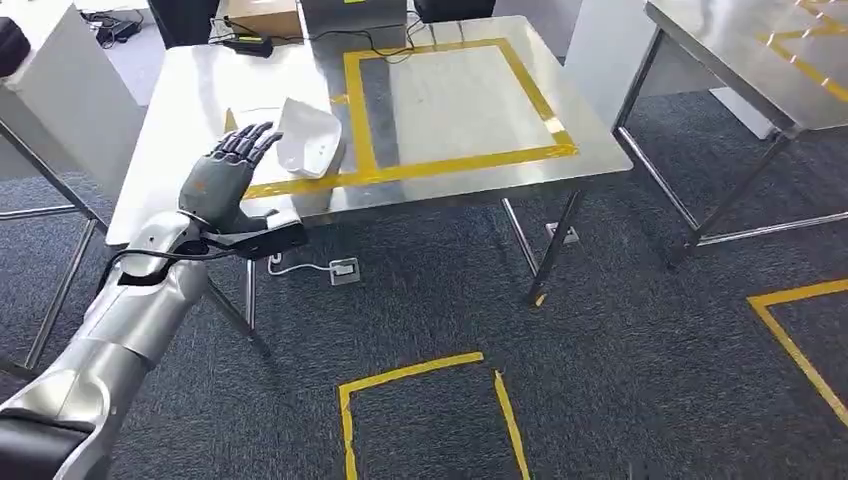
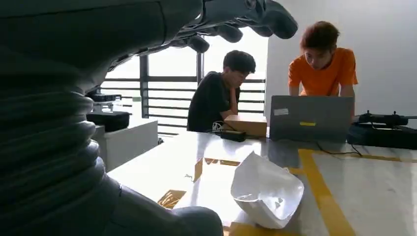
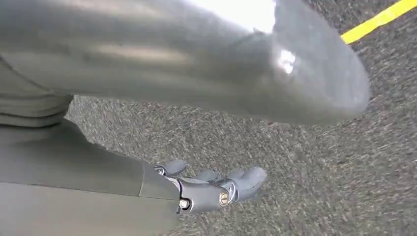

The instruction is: Take the parts from the cabinet and place them on the table.

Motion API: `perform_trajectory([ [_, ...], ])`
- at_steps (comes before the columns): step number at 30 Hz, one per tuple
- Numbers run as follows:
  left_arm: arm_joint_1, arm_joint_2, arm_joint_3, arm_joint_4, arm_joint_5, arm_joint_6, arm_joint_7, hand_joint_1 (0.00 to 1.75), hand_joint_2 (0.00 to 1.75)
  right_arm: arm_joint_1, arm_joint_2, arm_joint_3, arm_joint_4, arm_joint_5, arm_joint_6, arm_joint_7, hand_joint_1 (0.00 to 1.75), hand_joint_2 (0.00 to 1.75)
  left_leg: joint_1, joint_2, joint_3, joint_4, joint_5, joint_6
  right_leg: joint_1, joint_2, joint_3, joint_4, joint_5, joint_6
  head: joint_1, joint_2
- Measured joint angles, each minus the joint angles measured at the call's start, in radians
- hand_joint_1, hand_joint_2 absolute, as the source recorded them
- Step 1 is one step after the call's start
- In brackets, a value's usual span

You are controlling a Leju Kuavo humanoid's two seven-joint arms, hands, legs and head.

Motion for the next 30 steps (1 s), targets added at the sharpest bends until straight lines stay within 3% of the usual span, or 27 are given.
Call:
perform_trajectory([
  [1,-0.003,-0.001,0.002,-0.002,0.000,0.000,0.000,0.00,1.75,-0.002,0.000,0.000,0.000,0.000,0.000,0.000,0.00,0.00,-0.007,0.001,-0.006,0.002,0.003,-0.009,0.006,0.001,-0.006,0.002,-0.003,-0.005,0.000,0.000],
  [3,-0.008,-0.003,0.002,-0.002,0.000,0.000,0.000,0.00,1.75,-0.003,0.000,0.000,0.000,-0.001,-0.001,0.002,0.00,0.00,-0.005,-0.001,-0.007,0.002,0.007,-0.014,0.006,0.002,-0.010,0.002,0.008,-0.014,-0.002,0.000],
  [5,-0.014,-0.008,0.002,0.000,0.000,-0.002,0.000,0.00,1.75,-0.001,0.000,0.000,0.000,-0.007,-0.005,0.005,0.00,0.00,-0.002,-0.001,-0.007,-0.005,0.018,-0.027,0.011,0.002,-0.014,-0.001,0.016,-0.026,-0.001,0.000],
  [7,-0.018,-0.011,0.003,0.003,0.000,-0.003,-0.003,0.00,1.75,-0.002,0.005,0.000,0.000,-0.011,-0.010,0.013,0.00,0.00,-0.001,-0.003,-0.019,0.003,0.012,-0.038,0.003,-0.003,-0.018,-0.014,0.034,-0.042,0.000,0.000],
  [8,-0.021,-0.013,0.003,0.005,0.000,-0.003,-0.003,0.00,1.75,-0.003,0.005,0.000,0.000,-0.013,-0.012,0.018,0.00,0.00,-0.001,-0.003,-0.032,0.038,-0.030,-0.045,0.001,-0.001,-0.024,-0.017,0.041,-0.049,-0.006,0.000],
  [10,-0.027,-0.017,0.003,0.012,-0.002,-0.001,-0.002,0.00,1.75,-0.001,0.005,0.000,0.000,-0.019,-0.019,0.024,0.00,0.00,0.005,-0.003,-0.085,0.190,-0.126,-0.056,0.002,-0.002,-0.043,-0.017,0.055,-0.052,-0.008,0.000],
  [11,-0.026,-0.020,0.003,0.016,-0.002,0.002,-0.002,0.00,1.75,0.000,0.005,0.000,0.000,-0.019,-0.022,0.025,0.00,0.00,0.006,-0.003,-0.108,0.259,-0.158,-0.059,0.002,-0.002,-0.052,-0.016,0.062,-0.052,-0.008,0.000],
  [12,-0.025,-0.023,0.003,0.020,-0.004,0.003,-0.001,0.00,1.75,0.001,0.005,0.000,0.000,-0.020,-0.024,0.026,0.00,0.00,0.007,-0.003,-0.113,0.295,-0.171,-0.060,0.002,-0.002,-0.062,-0.016,0.069,-0.051,-0.008,0.000],
  [15,-0.024,-0.027,0.003,0.026,-0.010,0.006,0.000,0.00,1.75,0.001,0.005,0.000,0.000,-0.022,-0.025,0.025,0.00,0.00,0.007,-0.003,-0.046,0.216,-0.135,-0.056,0.002,-0.002,-0.078,-0.016,0.082,-0.047,-0.008,0.000],
  [17,-0.026,-0.031,0.003,0.026,-0.010,0.012,0.000,0.00,1.75,0.001,0.005,0.000,0.000,-0.022,-0.025,0.023,0.00,0.00,0.006,-0.003,0.077,0.032,-0.081,-0.044,0.003,-0.001,-0.086,-0.016,0.093,-0.042,-0.008,0.000],
  [18,-0.028,-0.033,0.003,0.026,-0.011,0.014,0.000,0.00,1.75,0.002,0.006,0.000,0.000,-0.022,-0.025,0.022,0.00,0.00,0.001,-0.003,0.097,-0.017,-0.102,-0.036,0.004,-0.002,-0.088,-0.015,0.100,-0.036,-0.008,0.000],
  [21,-0.027,-0.037,0.004,0.028,-0.011,0.018,0.000,0.00,1.75,0.002,0.007,0.000,0.000,-0.022,-0.025,0.020,0.00,0.00,-0.011,-0.004,0.087,-0.015,-0.082,-0.019,-0.002,-0.003,-0.088,-0.025,0.116,-0.013,-0.009,0.000],
  [22,-0.026,-0.037,0.004,0.028,-0.011,0.018,0.000,0.00,1.75,0.003,0.008,0.000,0.000,-0.022,-0.024,0.018,0.00,0.00,-0.010,-0.004,0.084,-0.021,-0.073,-0.010,-0.001,-0.003,-0.088,-0.031,0.124,-0.006,-0.008,0.000],
  [23,-0.026,-0.039,0.004,0.029,-0.011,0.018,0.000,0.00,1.75,0.003,0.008,0.000,0.000,-0.022,-0.024,0.018,0.00,0.00,0.002,-0.001,0.094,-0.034,-0.056,-0.004,-0.002,-0.001,-0.094,-0.027,0.123,-0.002,-0.009,0.000],
  [24,-0.027,-0.040,0.004,0.030,-0.012,0.017,0.000,0.00,1.75,0.005,0.010,0.000,0.000,-0.024,-0.025,0.018,0.00,0.00,0.001,-0.001,0.084,-0.038,-0.046,0.004,0.001,0.001,-0.106,-0.001,0.087,0.000,-0.006,0.000],
  [26,-0.023,-0.044,0.004,0.034,-0.014,0.013,0.000,0.00,1.75,0.006,0.010,-0.001,0.000,-0.029,-0.027,0.018,0.00,0.00,0.001,-0.001,0.063,-0.036,-0.030,0.010,-0.001,0.001,-0.163,0.151,-0.015,0.007,0.000,0.000],
  [27,-0.019,-0.045,0.004,0.036,-0.016,0.009,0.000,0.00,1.75,0.006,0.010,-0.001,0.000,-0.031,-0.032,0.018,0.00,0.00,0.001,-0.001,0.053,-0.034,-0.025,0.009,0.000,0.001,-0.190,0.229,-0.052,0.010,0.000,0.000],
  [28,-0.015,-0.047,0.004,0.038,-0.018,0.002,-0.002,0.00,1.75,0.006,0.010,-0.001,0.000,-0.034,-0.036,0.019,0.00,0.00,0.001,-0.001,0.044,-0.030,-0.020,0.008,0.001,0.001,-0.203,0.278,-0.070,0.012,0.000,0.000],
  [29,-0.013,-0.051,0.004,0.041,-0.019,-0.001,-0.003,0.00,1.75,0.007,0.010,-0.002,0.000,-0.037,-0.044,0.022,0.00,0.00,0.001,-0.001,0.034,-0.026,-0.016,0.007,0.000,0.001,-0.192,0.275,-0.064,0.013,0.000,0.000],
  [30,-0.013,-0.054,0.004,0.044,-0.019,-0.007,-0.003,0.00,1.75,0.007,0.010,-0.004,0.000,-0.041,-0.053,0.024,0.00,0.00,0.002,-0.001,0.025,-0.020,-0.013,0.004,-0.001,0.001,-0.154,0.225,-0.042,0.013,0.000,0.000],
])
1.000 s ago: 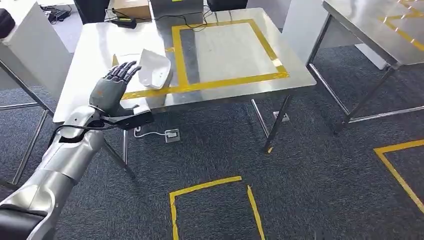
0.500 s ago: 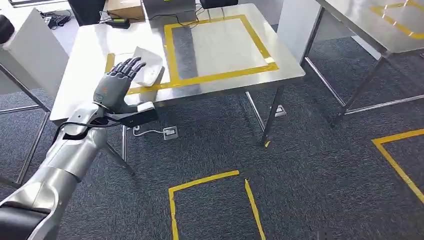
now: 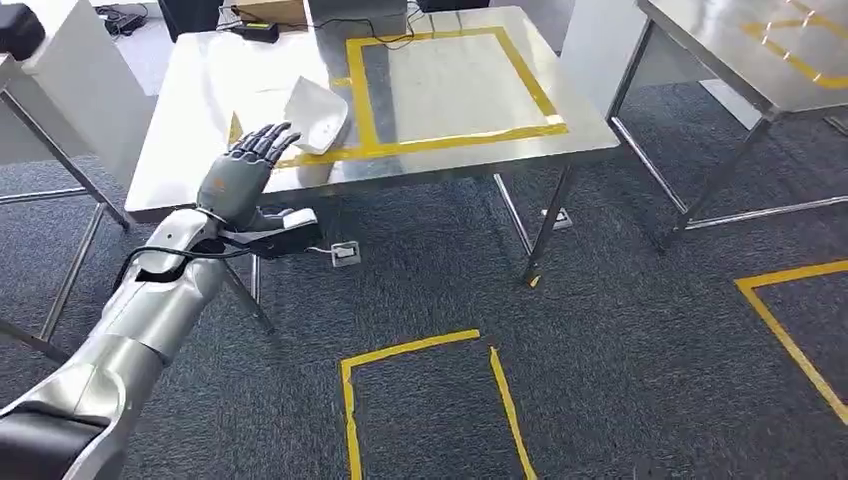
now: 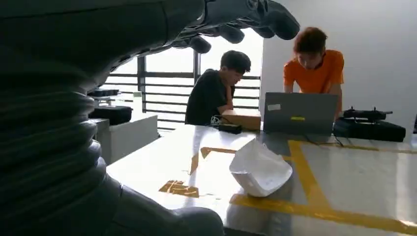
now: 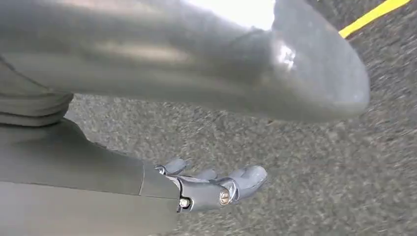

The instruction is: Take the parts from the cabinet and place them on the table.

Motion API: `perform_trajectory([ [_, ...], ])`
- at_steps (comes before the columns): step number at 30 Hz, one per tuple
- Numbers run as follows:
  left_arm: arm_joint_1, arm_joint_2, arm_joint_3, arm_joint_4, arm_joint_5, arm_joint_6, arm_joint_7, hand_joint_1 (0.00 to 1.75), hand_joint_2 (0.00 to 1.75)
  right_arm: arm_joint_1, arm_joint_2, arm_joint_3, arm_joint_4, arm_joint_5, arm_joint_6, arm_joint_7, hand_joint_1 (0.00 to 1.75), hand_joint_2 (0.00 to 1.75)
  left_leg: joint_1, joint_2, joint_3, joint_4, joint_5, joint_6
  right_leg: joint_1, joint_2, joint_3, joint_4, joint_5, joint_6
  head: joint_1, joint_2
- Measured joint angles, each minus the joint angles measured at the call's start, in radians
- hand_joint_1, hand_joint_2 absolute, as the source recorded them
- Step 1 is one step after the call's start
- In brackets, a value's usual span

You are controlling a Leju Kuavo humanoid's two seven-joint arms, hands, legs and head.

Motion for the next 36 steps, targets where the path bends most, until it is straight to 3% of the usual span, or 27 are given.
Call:
perform_trajectory([
  [2,-0.003,-0.006,0.000,0.000,0.000,-0.002,0.000,0.00,1.75,-0.001,0.000,-0.001,0.000,-0.005,-0.008,0.002,0.00,0.00,0.002,0.000,-0.014,0.014,0.002,-0.004,-0.002,-0.001,0.121,-0.185,0.059,-0.001,0.000,0.000],
  [3,-0.004,-0.010,0.000,0.000,0.000,-0.002,0.001,0.00,1.75,-0.003,0.000,-0.001,0.000,-0.006,-0.010,0.002,0.00,1.75,0.002,0.002,-0.019,0.019,0.004,-0.010,0.000,0.000,0.140,-0.220,0.039,-0.010,-0.001,0.000],
  [4,-0.006,-0.011,0.000,0.001,0.000,-0.002,0.003,0.00,1.75,-0.002,0.000,-0.001,0.000,-0.009,-0.016,0.004,0.00,1.75,-0.003,0.000,-0.023,0.025,0.004,-0.017,0.006,0.003,0.136,-0.232,0.057,-0.017,0.000,0.000],
  [7,-0.007,-0.022,0.000,0.002,0.000,-0.002,0.004,0.00,1.75,-0.001,0.000,-0.006,0.000,-0.016,-0.045,0.013,0.00,1.75,-0.003,-0.001,-0.023,0.012,0.019,-0.037,0.008,0.003,0.130,-0.228,0.067,-0.036,0.001,0.000],
  [8,-0.006,-0.022,0.000,0.003,0.000,-0.002,0.005,0.00,1.75,-0.002,0.001,-0.009,0.000,-0.021,-0.053,0.013,0.00,1.75,-0.003,-0.001,-0.028,0.014,0.019,-0.042,0.002,0.000,0.129,-0.237,0.076,-0.048,0.000,0.000],
  [10,-0.007,-0.024,0.002,0.005,0.003,0.020,0.009,0.00,1.75,-0.002,0.001,-0.013,0.000,-0.022,-0.066,0.014,0.00,1.75,0.001,-0.002,-0.056,0.082,-0.045,-0.054,0.000,-0.001,0.122,-0.241,0.085,-0.059,-0.006,0.000],
  [12,-0.004,-0.026,0.005,0.007,0.008,0.035,0.014,0.00,1.75,-0.002,0.001,-0.018,0.000,-0.022,-0.074,0.018,0.00,1.75,0.005,-0.002,-0.114,0.238,-0.129,-0.063,0.001,-0.001,0.111,-0.241,0.093,-0.062,-0.006,0.000],
  [13,0.001,-0.027,0.005,0.010,0.007,0.040,0.017,0.00,1.75,-0.002,0.001,-0.019,0.000,-0.022,-0.077,0.021,0.00,1.75,0.006,-0.002,-0.132,0.295,-0.150,-0.064,0.001,-0.001,0.105,-0.241,0.098,-0.062,-0.006,0.000],
  [14,0.005,-0.029,0.005,0.012,0.006,0.047,0.021,0.00,1.75,-0.001,0.001,-0.020,0.000,-0.023,-0.077,0.024,0.00,1.75,0.006,-0.002,-0.128,0.304,-0.147,-0.065,0.001,-0.001,0.100,-0.241,0.102,-0.061,-0.006,0.000],
  [15,0.007,-0.031,0.005,0.014,0.003,0.055,0.021,0.00,1.75,-0.001,0.001,-0.022,0.000,-0.023,-0.078,0.028,0.00,1.75,0.006,-0.002,-0.106,0.274,-0.129,-0.063,0.001,-0.001,0.096,-0.241,0.106,-0.059,-0.006,0.000],
  [17,0.006,-0.035,0.005,0.015,0.002,0.068,0.024,0.00,1.75,-0.001,0.001,-0.025,0.000,-0.023,-0.078,0.034,0.00,1.75,0.005,-0.002,0.002,0.104,-0.062,-0.051,0.001,-0.001,0.090,-0.241,0.113,-0.053,-0.006,0.000],
  [18,0.005,-0.037,0.006,0.014,0.002,0.076,0.024,0.00,1.75,-0.001,0.001,-0.025,0.000,-0.023,-0.078,0.036,0.00,1.75,0.003,-0.002,0.051,0.020,-0.057,-0.043,0.001,-0.002,0.090,-0.240,0.116,-0.049,-0.006,0.000],
  [19,0.005,-0.040,0.008,0.013,0.003,0.085,0.025,0.00,1.75,-0.001,0.001,-0.026,0.000,-0.023,-0.078,0.038,0.00,1.75,-0.005,-0.001,0.055,0.005,-0.066,-0.038,0.006,-0.003,0.087,-0.240,0.119,-0.042,-0.005,0.000],
  [21,0.006,-0.047,0.012,0.013,0.003,0.093,0.027,0.00,1.75,-0.002,0.000,-0.026,0.000,-0.023,-0.078,0.043,0.00,1.75,-0.004,-0.003,0.053,-0.001,-0.056,-0.032,0.006,-0.005,0.086,-0.241,0.121,-0.034,-0.004,0.000],
  [22,0.007,-0.050,0.013,0.013,0.003,0.093,0.027,0.00,1.75,-0.003,-0.002,-0.026,0.000,-0.023,-0.079,0.045,0.00,1.75,-0.004,-0.003,0.056,-0.001,-0.053,-0.033,0.005,-0.004,0.086,-0.243,0.119,-0.052,-0.005,0.000],
  [24,0.008,-0.050,0.014,0.015,0.003,0.082,0.032,0.00,1.75,-0.002,-0.001,-0.026,0.000,-0.022,-0.077,0.049,0.00,1.75,-0.007,-0.004,0.051,-0.001,-0.047,-0.025,0.003,-0.005,0.085,-0.251,0.133,-0.037,-0.005,0.000],
  [29,0.010,-0.050,0.014,0.019,0.002,0.054,0.035,0.00,1.75,0.000,-0.006,-0.026,0.000,-0.013,-0.065,0.054,0.00,1.75,-0.007,-0.004,0.044,0.001,-0.043,-0.018,0.003,-0.004,0.086,-0.263,0.145,-0.024,-0.005,0.000],
  [36,0.086,-0.050,0.031,0.031,0.057,0.034,0.059,0.00,1.75,0.014,-0.011,0.034,-0.002,-0.058,-0.048,0.073,0.00,1.75,-0.009,-0.004,0.041,0.002,-0.043,-0.015,0.002,-0.004,0.084,-0.264,0.146,-0.021,-0.005,0.000],
])
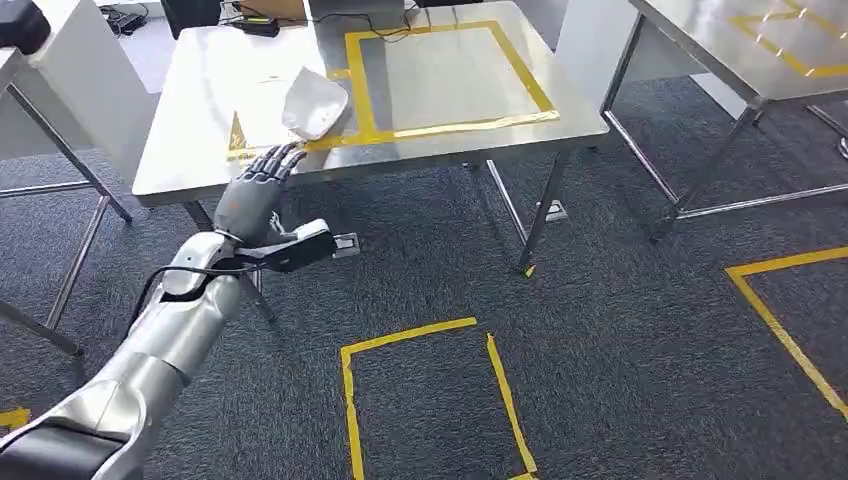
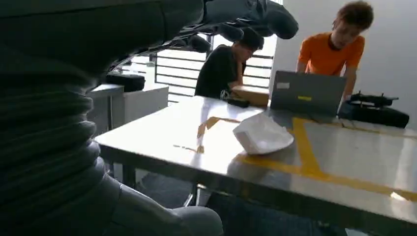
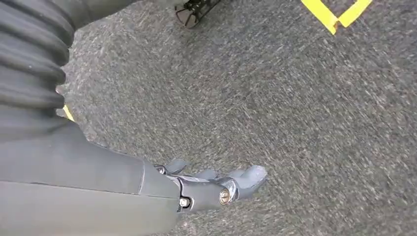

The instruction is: Take the parts from the cabinet and place them on the table.

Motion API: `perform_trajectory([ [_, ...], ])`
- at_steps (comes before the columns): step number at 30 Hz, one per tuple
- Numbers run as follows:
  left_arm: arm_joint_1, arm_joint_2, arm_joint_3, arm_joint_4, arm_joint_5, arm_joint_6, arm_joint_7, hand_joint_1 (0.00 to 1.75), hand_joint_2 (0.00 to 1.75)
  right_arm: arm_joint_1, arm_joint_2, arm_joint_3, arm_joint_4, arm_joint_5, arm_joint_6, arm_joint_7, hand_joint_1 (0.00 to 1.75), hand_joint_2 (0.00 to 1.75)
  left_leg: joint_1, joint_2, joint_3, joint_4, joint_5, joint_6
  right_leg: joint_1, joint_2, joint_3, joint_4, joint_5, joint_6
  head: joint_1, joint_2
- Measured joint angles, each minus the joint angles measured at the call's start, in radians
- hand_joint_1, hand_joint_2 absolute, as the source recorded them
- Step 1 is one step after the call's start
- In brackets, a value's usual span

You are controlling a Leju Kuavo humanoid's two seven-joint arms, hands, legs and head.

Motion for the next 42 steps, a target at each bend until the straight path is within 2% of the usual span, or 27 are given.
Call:
perform_trajectory([
  [1,0.022,0.000,0.006,0.002,0.019,-0.005,0.006,0.00,1.75,0.005,-0.002,0.018,0.000,-0.017,0.006,0.007,0.00,1.75,0.000,0.000,0.000,0.000,0.000,0.000,0.000,0.000,-0.001,0.000,0.000,0.001,0.000,0.000],
  [2,0.039,0.001,0.013,0.005,0.039,-0.009,0.012,0.00,0.00,0.008,-0.005,0.035,0.000,-0.031,0.009,0.013,0.00,1.75,0.000,0.000,-0.001,0.000,0.000,0.000,0.000,0.000,-0.001,0.000,0.000,0.001,0.000,0.000],
  [12,0.222,0.003,0.072,0.026,0.225,-0.061,0.075,0.00,0.00,0.050,-0.024,0.255,-0.025,-0.184,0.061,0.070,0.00,1.75,0.001,0.000,-0.002,-0.001,0.000,-0.001,0.001,0.000,-0.003,0.000,-0.002,0.001,0.000,0.000],
  [13,0.239,0.003,0.077,0.028,0.241,-0.067,0.080,0.00,0.00,0.054,-0.025,0.276,-0.028,-0.200,0.066,0.072,0.00,0.00,0.001,0.000,-0.002,-0.001,0.000,-0.001,0.001,0.000,-0.003,0.000,-0.002,0.001,0.000,0.000],
  [42,0.748,0.019,0.253,0.084,0.769,-0.216,0.258,0.00,0.00,0.178,-0.076,0.910,-0.117,-0.637,0.213,0.233,0.00,0.00,0.002,0.000,-0.009,-0.002,-0.008,0.002,0.001,0.000,-0.002,0.000,-0.011,0.003,0.000,0.000],
])
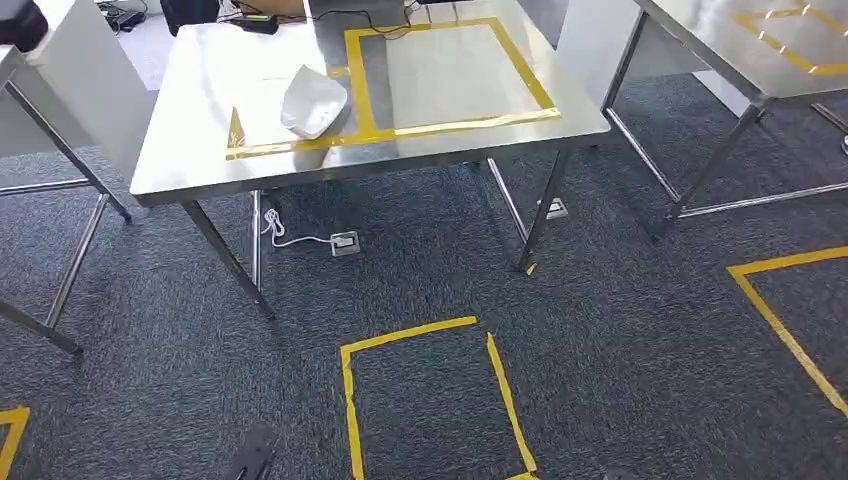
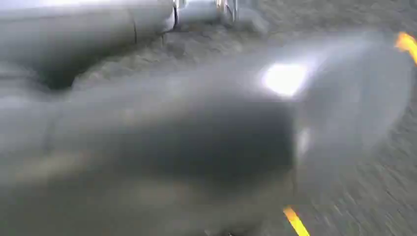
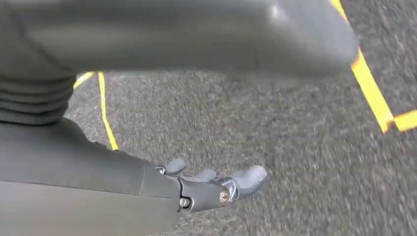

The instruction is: Take the parts from the cabinet and place them on the table.

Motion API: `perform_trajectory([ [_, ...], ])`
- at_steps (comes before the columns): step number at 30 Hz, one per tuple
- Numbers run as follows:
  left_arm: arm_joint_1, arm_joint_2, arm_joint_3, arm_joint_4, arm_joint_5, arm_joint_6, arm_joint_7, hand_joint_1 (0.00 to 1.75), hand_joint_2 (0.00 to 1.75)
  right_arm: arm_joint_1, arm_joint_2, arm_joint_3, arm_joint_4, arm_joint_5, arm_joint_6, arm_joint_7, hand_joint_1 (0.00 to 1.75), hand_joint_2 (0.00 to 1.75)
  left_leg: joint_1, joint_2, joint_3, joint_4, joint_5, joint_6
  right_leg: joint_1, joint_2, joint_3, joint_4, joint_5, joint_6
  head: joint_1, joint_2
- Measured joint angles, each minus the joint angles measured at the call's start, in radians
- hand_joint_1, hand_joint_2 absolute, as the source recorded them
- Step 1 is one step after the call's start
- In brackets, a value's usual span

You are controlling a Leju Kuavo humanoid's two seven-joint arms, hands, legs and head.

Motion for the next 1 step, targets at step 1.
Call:
perform_trajectory([
  [1,0.019,0.000,0.008,0.002,0.022,-0.007,0.007,0.00,0.00,0.004,-0.001,0.026,-0.002,-0.017,0.007,0.005,0.00,0.00,0.000,0.000,0.000,0.000,0.000,0.000,0.000,0.000,0.000,0.000,-0.001,0.000,0.000,0.000],
])
